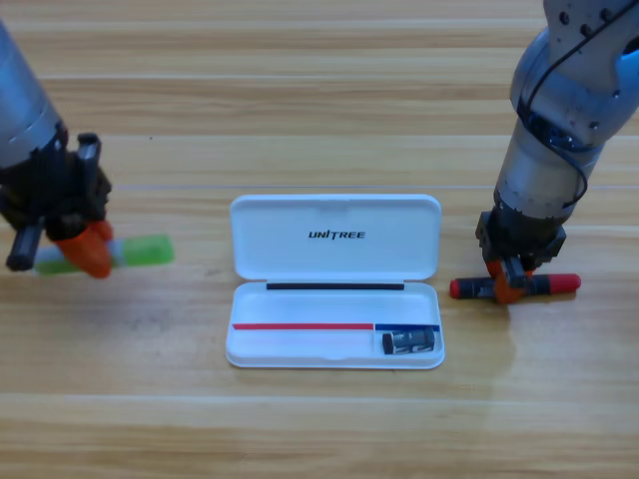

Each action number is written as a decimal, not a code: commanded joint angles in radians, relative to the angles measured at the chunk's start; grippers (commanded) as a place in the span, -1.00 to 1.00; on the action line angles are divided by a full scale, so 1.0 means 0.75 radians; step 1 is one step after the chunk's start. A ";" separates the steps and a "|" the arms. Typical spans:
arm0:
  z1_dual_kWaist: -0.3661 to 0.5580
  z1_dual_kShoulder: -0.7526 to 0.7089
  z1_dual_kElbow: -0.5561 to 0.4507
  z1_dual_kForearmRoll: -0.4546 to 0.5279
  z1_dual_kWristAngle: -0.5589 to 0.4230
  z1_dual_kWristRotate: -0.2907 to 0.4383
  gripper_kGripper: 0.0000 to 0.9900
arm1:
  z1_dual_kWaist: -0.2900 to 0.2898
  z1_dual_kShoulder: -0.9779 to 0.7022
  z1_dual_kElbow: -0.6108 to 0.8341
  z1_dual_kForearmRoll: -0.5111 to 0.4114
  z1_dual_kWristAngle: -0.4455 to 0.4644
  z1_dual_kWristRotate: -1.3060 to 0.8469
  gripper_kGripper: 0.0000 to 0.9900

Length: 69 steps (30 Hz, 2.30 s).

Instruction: Clean up eraser and pencils

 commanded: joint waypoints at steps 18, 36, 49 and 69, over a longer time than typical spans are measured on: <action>-0.365 0.203 -0.224 0.024 0.009 -0.159 -1.00 | 0.211 -0.088 -0.169 0.289 0.102 0.259 -1.00; -0.436 0.369 -0.312 0.024 0.015 -0.200 -1.00 | 0.381 0.088 -0.437 0.330 0.094 0.382 -1.00; -0.422 0.285 -0.257 0.024 0.045 -0.175 -1.00 | 0.265 -0.266 -0.158 0.330 -0.074 0.490 -1.00; -0.447 0.463 -0.392 0.022 -0.002 -0.222 -1.00 | 0.054 -0.379 0.093 0.264 -0.096 0.429 -1.00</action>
